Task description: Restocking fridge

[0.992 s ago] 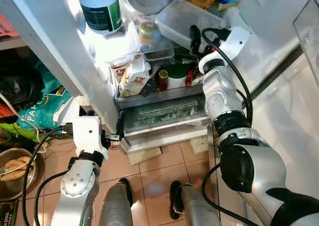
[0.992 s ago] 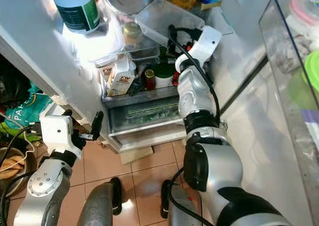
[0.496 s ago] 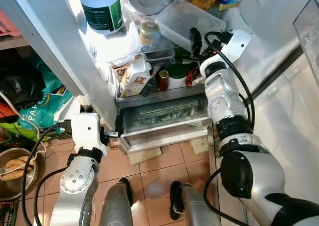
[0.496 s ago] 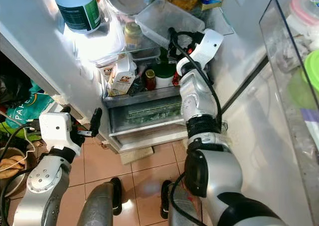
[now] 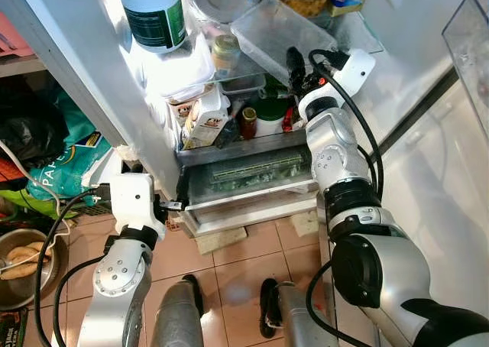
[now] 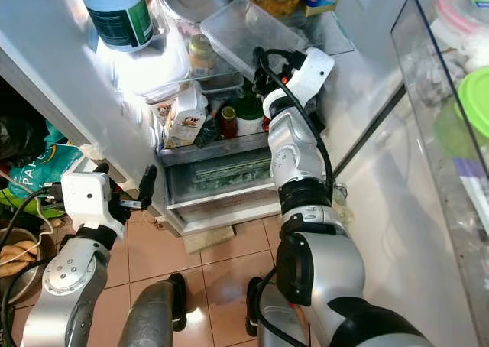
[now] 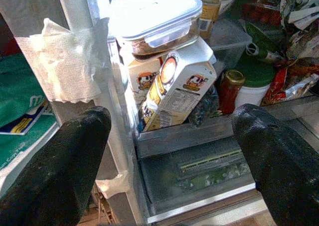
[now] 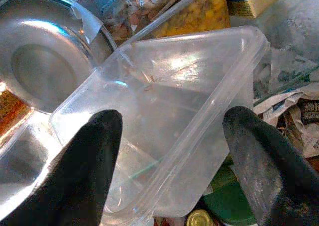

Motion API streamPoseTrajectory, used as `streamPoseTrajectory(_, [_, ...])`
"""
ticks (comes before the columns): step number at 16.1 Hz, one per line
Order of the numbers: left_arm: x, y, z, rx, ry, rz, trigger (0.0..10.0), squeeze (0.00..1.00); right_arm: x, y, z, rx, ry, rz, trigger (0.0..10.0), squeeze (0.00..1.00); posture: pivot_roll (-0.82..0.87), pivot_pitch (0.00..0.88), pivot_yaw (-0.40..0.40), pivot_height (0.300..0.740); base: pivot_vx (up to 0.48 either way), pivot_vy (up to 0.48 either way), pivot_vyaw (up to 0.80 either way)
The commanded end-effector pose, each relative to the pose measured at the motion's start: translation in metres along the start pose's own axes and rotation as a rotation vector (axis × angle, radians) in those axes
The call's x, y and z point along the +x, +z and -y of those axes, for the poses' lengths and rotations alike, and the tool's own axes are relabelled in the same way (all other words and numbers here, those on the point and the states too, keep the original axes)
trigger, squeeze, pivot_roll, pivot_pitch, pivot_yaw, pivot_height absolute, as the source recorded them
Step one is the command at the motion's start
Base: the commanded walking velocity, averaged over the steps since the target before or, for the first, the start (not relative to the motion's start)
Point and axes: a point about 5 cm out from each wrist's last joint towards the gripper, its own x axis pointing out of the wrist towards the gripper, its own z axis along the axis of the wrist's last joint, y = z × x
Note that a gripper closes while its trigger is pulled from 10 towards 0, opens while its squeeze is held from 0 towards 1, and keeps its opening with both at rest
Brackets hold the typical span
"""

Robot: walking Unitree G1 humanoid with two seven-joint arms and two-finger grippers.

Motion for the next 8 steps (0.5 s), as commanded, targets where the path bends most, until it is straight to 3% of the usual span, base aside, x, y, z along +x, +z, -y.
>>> streamPoseTrajectory(1, [-0.0019, -0.0043, -0.0018, 0.003, 0.006, -0.015, 10.0, 0.00, 0.0013, -0.0027, -0.0087, 0.012, 0.021, -0.020, 0.0, 0.00, 0.22, 0.201, 0.003, 0.740, 0.000, 0.000, 0.00])
streamPoseTrajectory(8, [-0.0013, -0.0045, -0.0026, 0.006, 0.011, -0.011, 10.0, 0.00, 0.0020, -0.0054, -0.0077, 0.035, -0.017, -0.038, 0.0, 0.00, 0.23, 0.193, -0.001, 0.740, 0.000, 0.000, 0.00])
